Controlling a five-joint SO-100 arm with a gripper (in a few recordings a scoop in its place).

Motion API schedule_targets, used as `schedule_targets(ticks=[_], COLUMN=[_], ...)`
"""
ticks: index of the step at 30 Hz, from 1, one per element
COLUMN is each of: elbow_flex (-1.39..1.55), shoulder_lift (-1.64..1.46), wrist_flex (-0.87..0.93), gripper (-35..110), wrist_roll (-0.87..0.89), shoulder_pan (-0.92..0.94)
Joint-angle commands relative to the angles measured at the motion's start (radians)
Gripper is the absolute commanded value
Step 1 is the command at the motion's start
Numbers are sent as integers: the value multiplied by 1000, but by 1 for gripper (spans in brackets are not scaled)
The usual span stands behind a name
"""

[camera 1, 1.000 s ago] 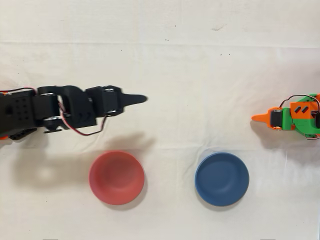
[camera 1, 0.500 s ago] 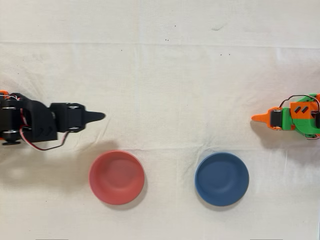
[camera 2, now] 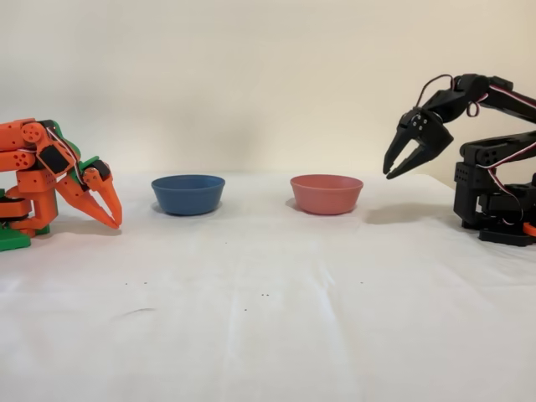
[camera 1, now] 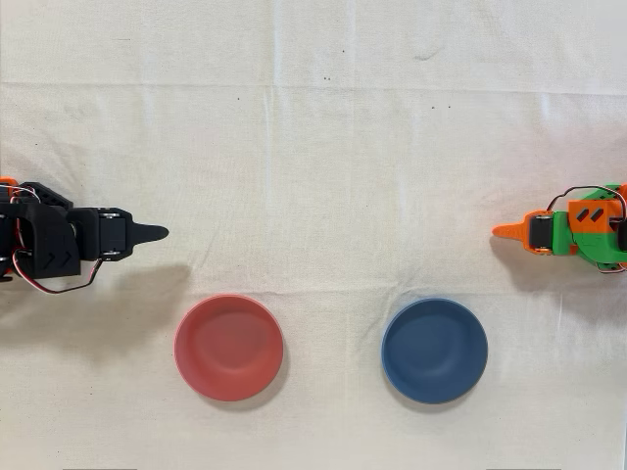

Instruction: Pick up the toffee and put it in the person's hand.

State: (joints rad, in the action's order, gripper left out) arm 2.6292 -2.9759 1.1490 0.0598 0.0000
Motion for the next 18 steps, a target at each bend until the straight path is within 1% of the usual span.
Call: schedule_targets(ticks=[1,5,8,12,18], elbow_flex=[44,166,189,275,364], shoulder_lift=[-64,-172,-178,-232,-293], wrist_flex=[-5,-80,-92,-133,-147], gripper=[0,0,0,0,0], wrist_roll=[26,31,11,21,25], shoulder_pan=[11,9,9,9,11])
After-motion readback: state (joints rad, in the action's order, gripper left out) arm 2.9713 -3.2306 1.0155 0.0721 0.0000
